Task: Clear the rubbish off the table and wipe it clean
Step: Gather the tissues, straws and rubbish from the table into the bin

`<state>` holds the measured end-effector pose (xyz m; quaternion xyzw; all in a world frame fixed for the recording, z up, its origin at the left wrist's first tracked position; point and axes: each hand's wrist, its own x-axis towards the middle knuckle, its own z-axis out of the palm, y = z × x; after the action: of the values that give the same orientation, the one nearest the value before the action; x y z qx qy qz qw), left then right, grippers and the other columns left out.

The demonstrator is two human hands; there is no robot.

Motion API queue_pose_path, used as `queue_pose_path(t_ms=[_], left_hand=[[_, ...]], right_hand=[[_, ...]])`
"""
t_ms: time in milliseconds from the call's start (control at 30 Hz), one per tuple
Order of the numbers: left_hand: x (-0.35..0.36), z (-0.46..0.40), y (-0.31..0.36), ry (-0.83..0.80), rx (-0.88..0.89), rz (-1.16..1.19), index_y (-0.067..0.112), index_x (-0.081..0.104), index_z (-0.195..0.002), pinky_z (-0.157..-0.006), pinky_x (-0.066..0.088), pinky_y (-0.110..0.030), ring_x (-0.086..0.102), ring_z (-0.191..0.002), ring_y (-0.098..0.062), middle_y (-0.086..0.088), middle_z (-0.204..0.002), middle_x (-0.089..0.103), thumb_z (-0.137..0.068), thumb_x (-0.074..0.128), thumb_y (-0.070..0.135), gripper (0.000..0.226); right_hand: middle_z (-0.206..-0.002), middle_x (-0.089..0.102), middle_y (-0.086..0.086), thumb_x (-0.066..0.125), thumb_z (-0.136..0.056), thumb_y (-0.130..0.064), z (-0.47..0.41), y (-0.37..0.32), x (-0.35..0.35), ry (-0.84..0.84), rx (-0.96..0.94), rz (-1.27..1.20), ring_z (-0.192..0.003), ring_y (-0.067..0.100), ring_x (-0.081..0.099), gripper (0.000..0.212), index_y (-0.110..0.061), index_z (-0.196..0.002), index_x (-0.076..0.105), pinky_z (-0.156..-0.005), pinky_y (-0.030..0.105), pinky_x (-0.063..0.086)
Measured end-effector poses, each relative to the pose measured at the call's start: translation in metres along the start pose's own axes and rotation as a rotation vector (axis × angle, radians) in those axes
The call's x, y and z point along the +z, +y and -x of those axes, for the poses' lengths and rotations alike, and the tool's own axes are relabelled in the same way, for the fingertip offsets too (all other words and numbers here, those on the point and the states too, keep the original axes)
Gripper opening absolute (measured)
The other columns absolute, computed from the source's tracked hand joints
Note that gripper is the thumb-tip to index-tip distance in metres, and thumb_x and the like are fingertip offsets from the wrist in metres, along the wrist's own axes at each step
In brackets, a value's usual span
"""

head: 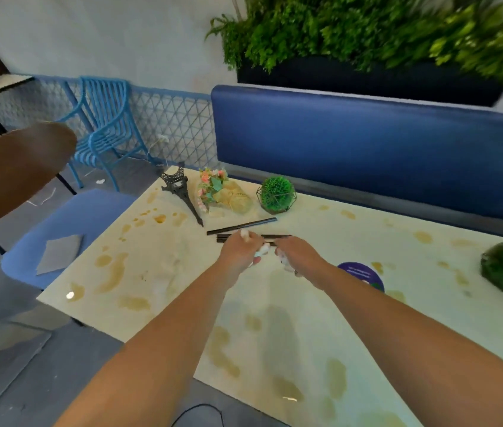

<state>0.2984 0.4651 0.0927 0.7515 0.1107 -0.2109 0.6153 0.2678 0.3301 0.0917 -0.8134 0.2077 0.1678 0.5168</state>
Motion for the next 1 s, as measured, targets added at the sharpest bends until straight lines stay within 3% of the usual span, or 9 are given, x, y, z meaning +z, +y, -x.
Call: queue_pose_path(t_ms=[100,167,233,300,400,533,733,867,1000], left_hand=[[0.045,0.015,0.006,-0.192,0.017,0.04,0.011,0.056,-0.078,-0.065,0.056,-0.028,0.068,-0.086,-0.025,-0.011,-0.097,0.068,-0.095,0.055,0.009,0.018],[0.072,0.025,0.015,-0.289,-0.002,0.05,0.01,0.052,-0.082,-0.07,0.057,-0.034,0.063,-0.075,-0.024,-0.011,-0.091,0.065,-0.097,0.045,-0.001,0.02],[0.103,0.034,0.019,-0.333,-0.02,-0.005,0.012,0.053,-0.079,-0.064,0.055,-0.033,0.057,-0.067,-0.021,-0.01,-0.081,0.061,-0.096,0.037,-0.004,0.027],[0.131,0.046,0.018,-0.37,-0.021,-0.073,0.013,0.055,-0.077,-0.056,0.049,-0.027,0.054,-0.066,-0.019,-0.011,-0.082,0.059,-0.095,0.038,-0.003,0.029],[0.171,0.066,0.012,-0.494,0.054,-0.229,0.015,0.061,-0.085,-0.053,0.045,-0.025,0.056,-0.073,-0.019,-0.012,-0.093,0.06,-0.093,0.045,-0.001,0.024],[0.221,0.107,-0.004,-0.671,0.031,-0.33,0.01,0.058,-0.102,-0.045,0.033,-0.02,0.044,-0.057,-0.014,-0.005,-0.071,0.05,-0.101,0.046,0.01,0.012],[0.296,0.165,-0.039,-0.924,0.07,-0.573,0.015,0.047,-0.088,-0.056,0.036,-0.027,0.04,-0.053,-0.017,-0.004,-0.066,0.046,-0.097,0.046,0.049,0.036],[0.351,0.216,-0.067,-1.085,-0.012,-0.572,0.017,0.037,-0.088,-0.055,0.026,-0.028,0.034,-0.058,-0.018,-0.005,-0.065,0.039,-0.091,0.032,0.035,0.019],[0.4,0.266,-0.098,-1.221,0.074,-0.741,0.011,0.038,-0.068,-0.061,0.031,-0.029,0.045,-0.075,-0.024,-0.005,-0.048,0.041,-0.095,0.027,0.018,0.03]], right_hand=[[-0.059,0.049,0.006,0.04,-0.095,-0.013,0.021,0.027,-0.039,0.125,0.165,-0.1,-0.051,0.017,0.036,0.022,-0.01,-0.077,0.053,-0.047,0.023,0.026],[-0.084,0.063,0.014,0.046,-0.094,-0.016,0.033,0.048,-0.062,0.198,0.165,-0.147,-0.062,0.019,0.046,0.022,-0.006,-0.097,0.065,-0.049,0.024,0.034],[-0.096,0.065,0.015,0.055,-0.092,-0.018,0.057,0.073,-0.083,0.283,0.172,-0.194,-0.068,0.018,0.052,0.022,-0.005,-0.102,0.068,-0.05,0.023,0.038],[-0.08,0.061,0.008,0.055,-0.092,-0.015,0.081,0.098,-0.098,0.355,0.189,-0.27,-0.06,0.015,0.05,0.014,-0.008,-0.091,0.067,-0.047,0.021,0.036],[-0.081,0.061,0.003,0.046,-0.099,-0.02,0.118,0.131,-0.114,0.483,0.168,-0.401,-0.055,0.012,0.046,0.023,-0.013,-0.105,0.067,-0.043,0.017,0.036],[-0.073,0.054,0.001,0.039,-0.101,-0.019,0.168,0.177,-0.122,0.647,0.215,-0.549,-0.051,0.012,0.045,0.024,-0.012,-0.108,0.061,-0.043,0.018,0.034],[-0.081,0.043,0.007,0.035,-0.099,-0.014,0.248,0.241,-0.134,0.894,0.268,-0.821,-0.065,0.019,0.04,0.04,0.008,-0.131,0.043,-0.06,0.03,0.035],[-0.083,0.045,0.008,0.037,-0.095,-0.003,0.296,0.294,-0.143,1.048,0.397,-0.841,-0.065,0.018,0.043,0.039,-0.002,-0.134,0.04,-0.061,0.032,0.04],[-0.111,0.054,0.02,0.039,-0.1,-0.008,0.343,0.351,-0.15,1.139,0.464,-0.849,-0.068,0.013,0.048,0.038,-0.001,-0.138,0.04,-0.069,0.032,0.047]])
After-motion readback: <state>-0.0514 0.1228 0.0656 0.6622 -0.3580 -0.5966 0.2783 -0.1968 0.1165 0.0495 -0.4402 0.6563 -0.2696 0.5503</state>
